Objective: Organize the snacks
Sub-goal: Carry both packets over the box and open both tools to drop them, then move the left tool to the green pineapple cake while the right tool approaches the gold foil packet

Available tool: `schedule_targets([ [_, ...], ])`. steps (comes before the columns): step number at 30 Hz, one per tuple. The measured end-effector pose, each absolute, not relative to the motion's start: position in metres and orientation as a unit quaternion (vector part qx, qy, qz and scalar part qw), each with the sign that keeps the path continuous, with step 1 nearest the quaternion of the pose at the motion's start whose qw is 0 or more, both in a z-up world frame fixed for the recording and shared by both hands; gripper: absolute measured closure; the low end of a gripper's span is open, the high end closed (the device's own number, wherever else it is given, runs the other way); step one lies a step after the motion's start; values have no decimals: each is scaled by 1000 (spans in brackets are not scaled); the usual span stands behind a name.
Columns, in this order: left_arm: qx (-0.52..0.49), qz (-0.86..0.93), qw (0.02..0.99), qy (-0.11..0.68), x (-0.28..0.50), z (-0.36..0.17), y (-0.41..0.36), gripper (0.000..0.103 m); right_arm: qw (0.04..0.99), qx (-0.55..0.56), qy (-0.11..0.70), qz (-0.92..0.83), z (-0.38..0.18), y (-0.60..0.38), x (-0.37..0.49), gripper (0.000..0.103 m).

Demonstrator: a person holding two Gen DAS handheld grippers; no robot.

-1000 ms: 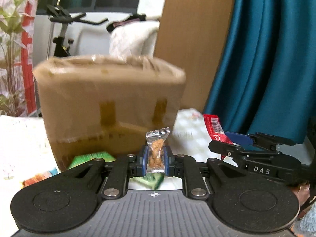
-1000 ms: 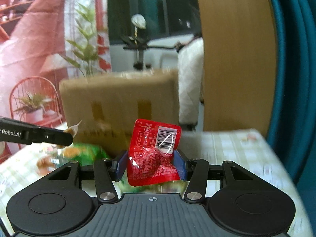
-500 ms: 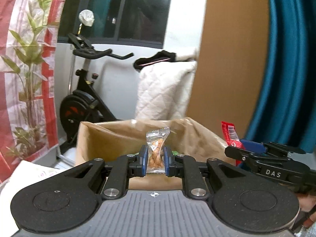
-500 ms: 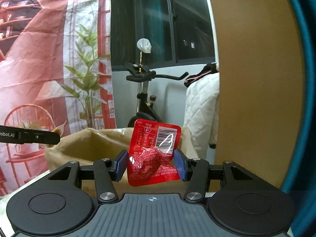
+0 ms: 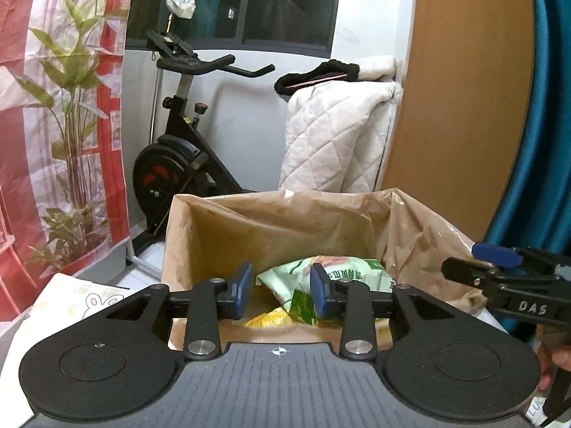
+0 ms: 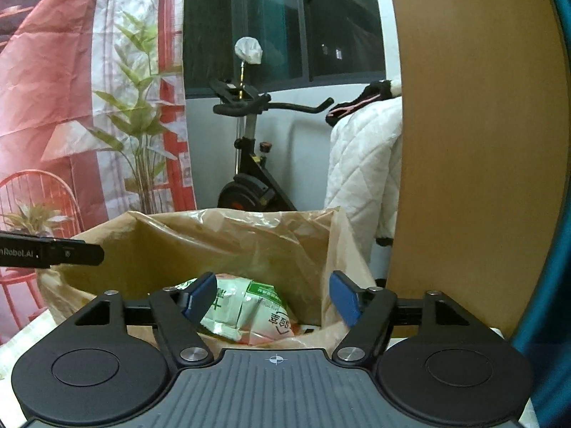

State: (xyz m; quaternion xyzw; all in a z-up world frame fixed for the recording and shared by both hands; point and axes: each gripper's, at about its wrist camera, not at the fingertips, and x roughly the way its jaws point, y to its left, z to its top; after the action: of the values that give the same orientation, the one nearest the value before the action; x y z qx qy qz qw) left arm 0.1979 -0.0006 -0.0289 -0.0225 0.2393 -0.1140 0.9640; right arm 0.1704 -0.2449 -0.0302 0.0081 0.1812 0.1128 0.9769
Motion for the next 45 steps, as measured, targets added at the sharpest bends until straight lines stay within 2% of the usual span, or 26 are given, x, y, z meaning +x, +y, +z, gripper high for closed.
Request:
schedule_targets([
  [12,-41,-111,963,244,141,-23,-13,61,975,26,176,131,-29,-281,98,37],
  [23,-82,-138,939,305,97,-67,-35,61,966,41,219,132,-77,-309,58,37],
  [31,-58,-172,919,349,105,-103,-73,62,948,-8,292,129,-129,-320,72,37],
  [36,-82,-193,903,375,117,-128,-88,62,932,-61,324,153,-153,-314,92,37],
  [41,-98,-174,891,407,132,-154,-86,62,908,-138,347,188,-177,-288,107,29],
  [45,-113,-165,884,422,148,-167,-85,62,895,-167,364,194,-194,-273,118,28],
])
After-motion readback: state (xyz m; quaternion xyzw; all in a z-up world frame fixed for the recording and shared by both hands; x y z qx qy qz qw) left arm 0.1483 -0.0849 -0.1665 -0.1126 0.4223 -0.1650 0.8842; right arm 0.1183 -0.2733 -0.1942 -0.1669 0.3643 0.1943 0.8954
